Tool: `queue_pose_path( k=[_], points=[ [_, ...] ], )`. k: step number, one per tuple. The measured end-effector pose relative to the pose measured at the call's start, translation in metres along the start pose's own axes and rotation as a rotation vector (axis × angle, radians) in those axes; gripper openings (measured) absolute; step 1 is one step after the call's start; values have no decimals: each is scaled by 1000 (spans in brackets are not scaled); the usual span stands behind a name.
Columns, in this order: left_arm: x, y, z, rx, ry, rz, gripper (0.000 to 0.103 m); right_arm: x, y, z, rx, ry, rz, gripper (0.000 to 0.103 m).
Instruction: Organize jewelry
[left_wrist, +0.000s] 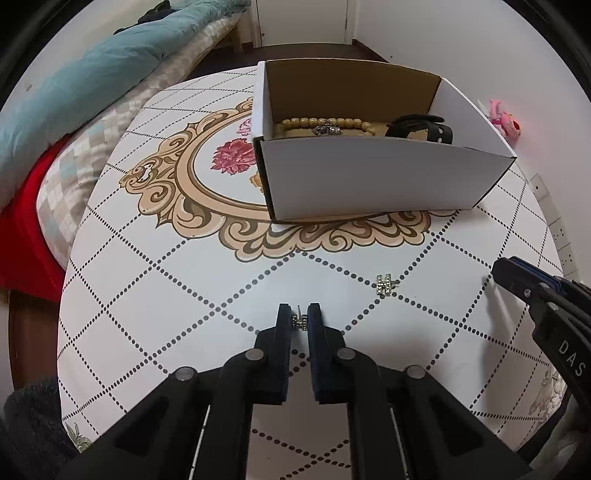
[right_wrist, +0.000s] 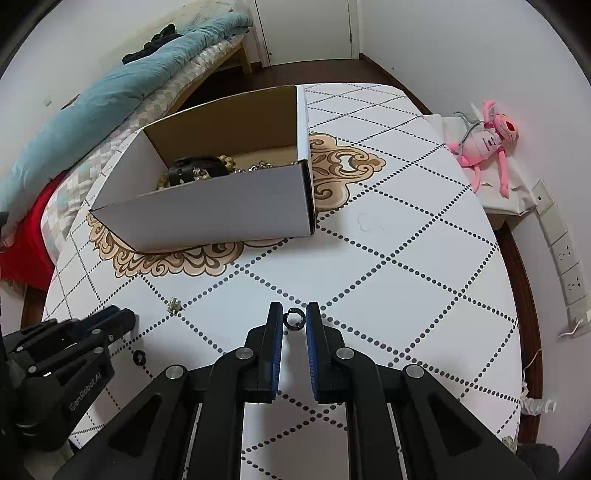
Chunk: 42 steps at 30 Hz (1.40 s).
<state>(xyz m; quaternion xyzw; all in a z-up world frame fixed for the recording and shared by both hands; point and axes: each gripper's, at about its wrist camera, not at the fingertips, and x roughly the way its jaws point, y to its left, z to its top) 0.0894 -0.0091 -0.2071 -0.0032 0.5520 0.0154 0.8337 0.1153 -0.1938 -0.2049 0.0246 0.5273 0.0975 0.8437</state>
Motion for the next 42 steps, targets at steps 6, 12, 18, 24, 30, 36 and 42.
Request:
queue_pose_path(
  k=[6,12,18,24,30,36,42],
  points=[
    [-8,2,3,-12,-9,-24,6,-9,1,4,8,-19,23,13],
    [-47,1,33,-25,-75,-110,6,-34,6,22,18,-60,89,13],
    [-68,6,102,-46,-104,-209,6,-55,10,83,16,-102,179,13],
    [-44,13,159,-40,-47,-201,6,-18,13,151,-21,0,190,13],
    [-23,16,185,-59,47,-134,19,17,15,183,-56,126,124,14],
    [-29,27,192,-55,0,-35,69,10,11,192,-64,101,80,52],
    [-31,34,183,-55,-17,20,91,7,5,185,-78,99,-6,79]
  ],
)
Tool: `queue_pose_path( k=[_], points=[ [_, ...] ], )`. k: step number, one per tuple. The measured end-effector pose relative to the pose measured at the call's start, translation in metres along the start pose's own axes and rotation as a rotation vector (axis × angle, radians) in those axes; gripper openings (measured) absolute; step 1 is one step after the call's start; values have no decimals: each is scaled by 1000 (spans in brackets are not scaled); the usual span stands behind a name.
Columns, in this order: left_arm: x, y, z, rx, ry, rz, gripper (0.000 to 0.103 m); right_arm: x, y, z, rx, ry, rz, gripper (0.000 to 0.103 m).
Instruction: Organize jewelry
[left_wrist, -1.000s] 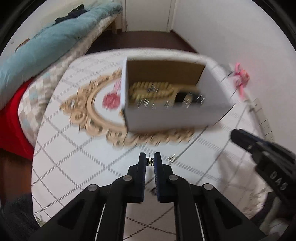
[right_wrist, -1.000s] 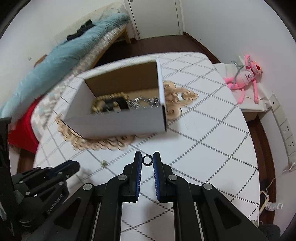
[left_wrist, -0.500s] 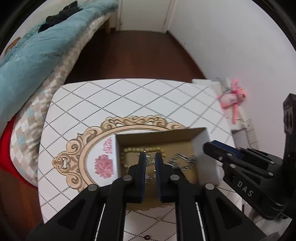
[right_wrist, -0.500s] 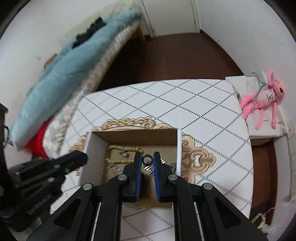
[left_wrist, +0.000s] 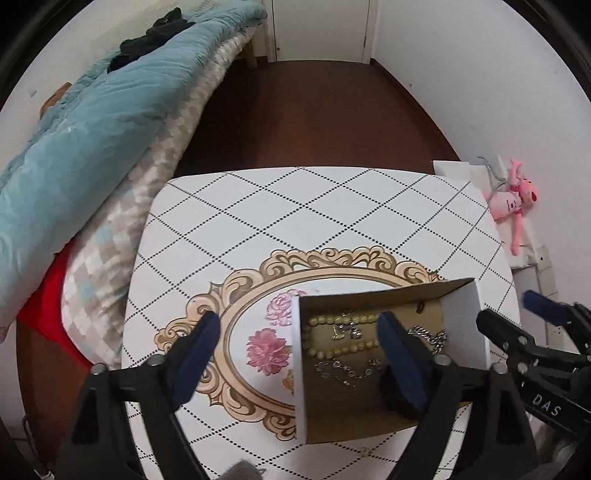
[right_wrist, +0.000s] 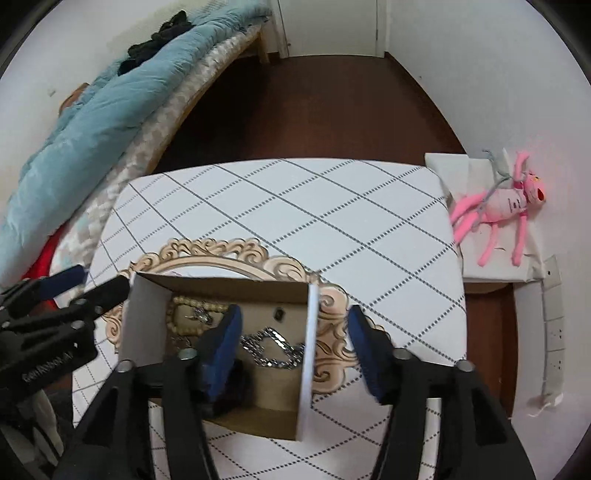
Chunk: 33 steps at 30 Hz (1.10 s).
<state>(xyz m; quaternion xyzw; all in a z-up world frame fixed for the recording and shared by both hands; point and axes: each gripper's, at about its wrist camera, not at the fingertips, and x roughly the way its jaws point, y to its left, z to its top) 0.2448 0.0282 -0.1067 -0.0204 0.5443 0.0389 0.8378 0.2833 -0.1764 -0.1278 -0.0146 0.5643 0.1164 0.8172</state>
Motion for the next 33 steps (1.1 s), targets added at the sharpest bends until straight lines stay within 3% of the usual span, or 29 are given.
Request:
queue_pose_path(
  k=[1,3,11,18,26,33],
  points=[
    [-1,1,-3,2,-9,8,103,0,0,-3,-7,-1,-20,84],
    [-1,0,-8,12,-17,17,103,2,1,-8,-16,4,-56,100],
    [-8,9,-18,-25,-10,18,103,-2,4,-25,-13,-1,-92,103],
    [-41,14,-31,-31,-70,22,103,-38,2,-37,21,-67,-82,103],
    [-51,7,-97,0,-86,38,103,-48,7,-98,20,-76,-90,103],
    [-13,4,-161,-9,38,8,103,-16,-2,-163,55,15,-94,102]
  ],
)
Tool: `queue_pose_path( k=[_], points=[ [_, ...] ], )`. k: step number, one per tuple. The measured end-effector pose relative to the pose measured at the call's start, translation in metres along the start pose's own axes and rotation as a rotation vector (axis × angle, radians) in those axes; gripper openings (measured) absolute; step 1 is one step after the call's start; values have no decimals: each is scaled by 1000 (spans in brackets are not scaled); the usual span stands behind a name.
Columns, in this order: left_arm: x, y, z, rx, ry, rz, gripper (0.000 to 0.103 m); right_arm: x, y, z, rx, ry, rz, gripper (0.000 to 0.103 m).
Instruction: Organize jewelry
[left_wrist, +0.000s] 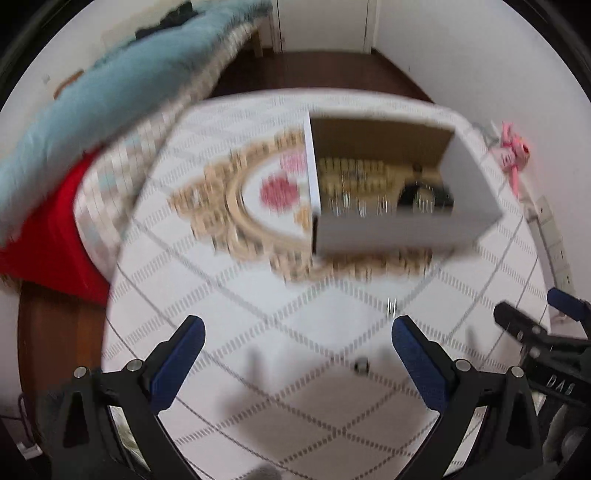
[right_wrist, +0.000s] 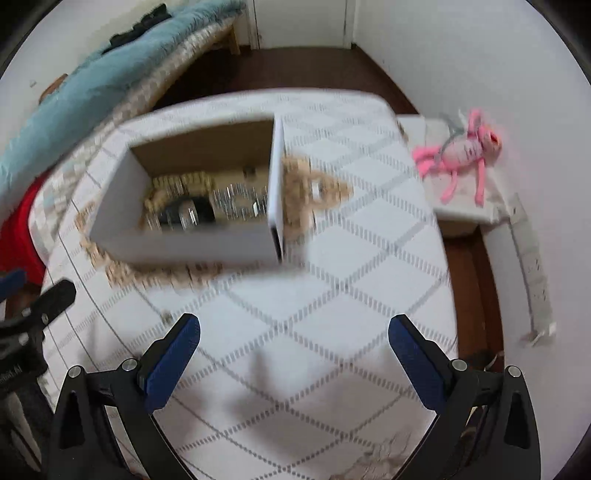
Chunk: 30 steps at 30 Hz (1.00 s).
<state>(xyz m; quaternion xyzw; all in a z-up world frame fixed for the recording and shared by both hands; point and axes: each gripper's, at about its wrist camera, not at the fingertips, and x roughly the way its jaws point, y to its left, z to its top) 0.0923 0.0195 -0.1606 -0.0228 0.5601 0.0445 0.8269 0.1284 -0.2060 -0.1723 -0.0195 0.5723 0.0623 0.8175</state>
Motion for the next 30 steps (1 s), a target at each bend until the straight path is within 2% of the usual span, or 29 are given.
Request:
queue_pose_path(
  k=[1,3,4,7,12,14,17,21,26,30],
  points=[
    [4,-1,-7,-1,9,-8,103,3,-2,-6,7,6,-2,100],
    [10,-5,-19,-1,24,-20,102,8,-6,-17,24,15,6,76],
    [13,-7,-23,-3,33,-32,101,10,-7,-20,24,23,6,72],
    [17,-16,-31,4,36,-59,85,15,-11,-31,38,32,14,71],
    [22,-30,-39,16,31,-87,68,16,-15,-39,49,29,-3,71],
    [25,-33,-39,20,31,-95,54,15,-18,-39,53,29,-6,71],
    [29,-38,-40,35,38,-98,42,14,-21,-38,65,23,-11,71],
    [30,-43,-41,60,23,-89,36,13,-25,-37,77,16,-12,71],
    [30,-46,-41,91,5,-94,10,13,-25,-34,79,13,-7,70],
    [30,-45,-40,90,1,-115,10,11,-25,-34,80,9,1,68]
  ],
)
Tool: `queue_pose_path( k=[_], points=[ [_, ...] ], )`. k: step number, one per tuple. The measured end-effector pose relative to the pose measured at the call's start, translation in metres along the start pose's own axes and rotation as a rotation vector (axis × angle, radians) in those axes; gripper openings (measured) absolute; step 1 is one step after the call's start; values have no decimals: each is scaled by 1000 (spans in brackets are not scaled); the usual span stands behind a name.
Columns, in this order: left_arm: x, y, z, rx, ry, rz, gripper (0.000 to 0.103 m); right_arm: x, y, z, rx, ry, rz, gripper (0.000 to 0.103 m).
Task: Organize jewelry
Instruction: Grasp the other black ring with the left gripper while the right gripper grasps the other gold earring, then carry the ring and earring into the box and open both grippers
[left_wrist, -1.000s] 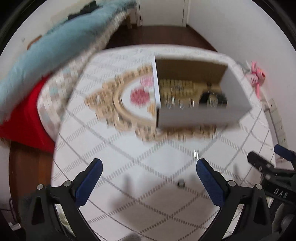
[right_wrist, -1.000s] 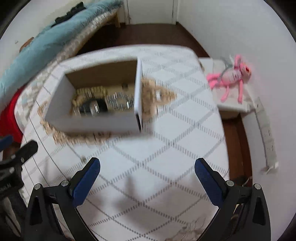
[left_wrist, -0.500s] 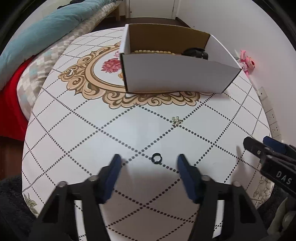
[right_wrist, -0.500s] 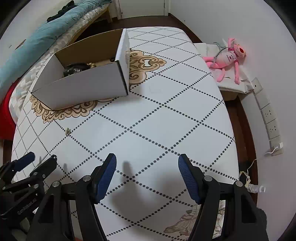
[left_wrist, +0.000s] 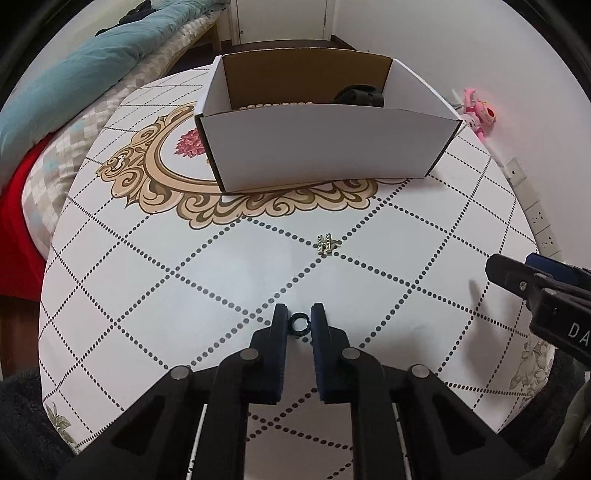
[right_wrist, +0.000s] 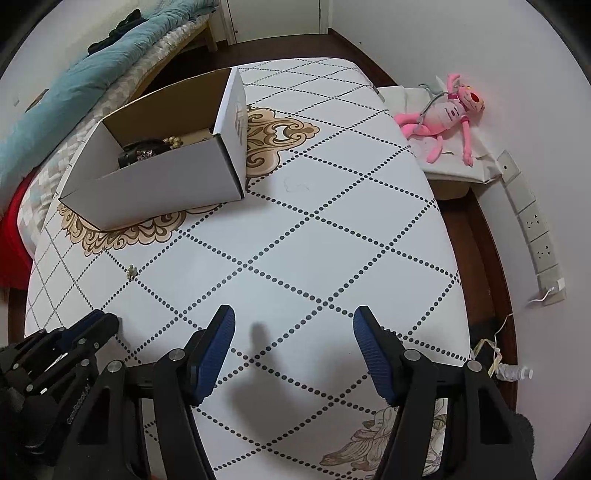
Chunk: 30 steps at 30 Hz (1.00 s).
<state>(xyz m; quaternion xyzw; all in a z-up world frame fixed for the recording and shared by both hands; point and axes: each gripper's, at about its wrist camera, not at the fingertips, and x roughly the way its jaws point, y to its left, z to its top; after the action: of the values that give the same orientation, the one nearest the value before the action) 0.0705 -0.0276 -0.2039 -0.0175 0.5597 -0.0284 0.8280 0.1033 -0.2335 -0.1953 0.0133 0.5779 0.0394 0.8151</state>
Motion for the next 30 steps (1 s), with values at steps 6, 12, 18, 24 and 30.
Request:
queue_pose_path(
  k=[6,12,18,24,30],
  points=[
    [-15,29,1,-36,-27,18,10,-10,11,5,6,-26,90,68],
    [-16,83,1,-129,-22,92,10,-1,62,16,-59,-27,193,68],
    [-10,118,-1,-199,-10,116,10,18,114,21,-127,-15,220,60],
    [-6,123,-2,-222,2,113,10,36,143,18,-206,-7,173,28],
    [-5,122,-2,-222,8,106,10,38,149,13,-257,-37,141,12]
  ],
)
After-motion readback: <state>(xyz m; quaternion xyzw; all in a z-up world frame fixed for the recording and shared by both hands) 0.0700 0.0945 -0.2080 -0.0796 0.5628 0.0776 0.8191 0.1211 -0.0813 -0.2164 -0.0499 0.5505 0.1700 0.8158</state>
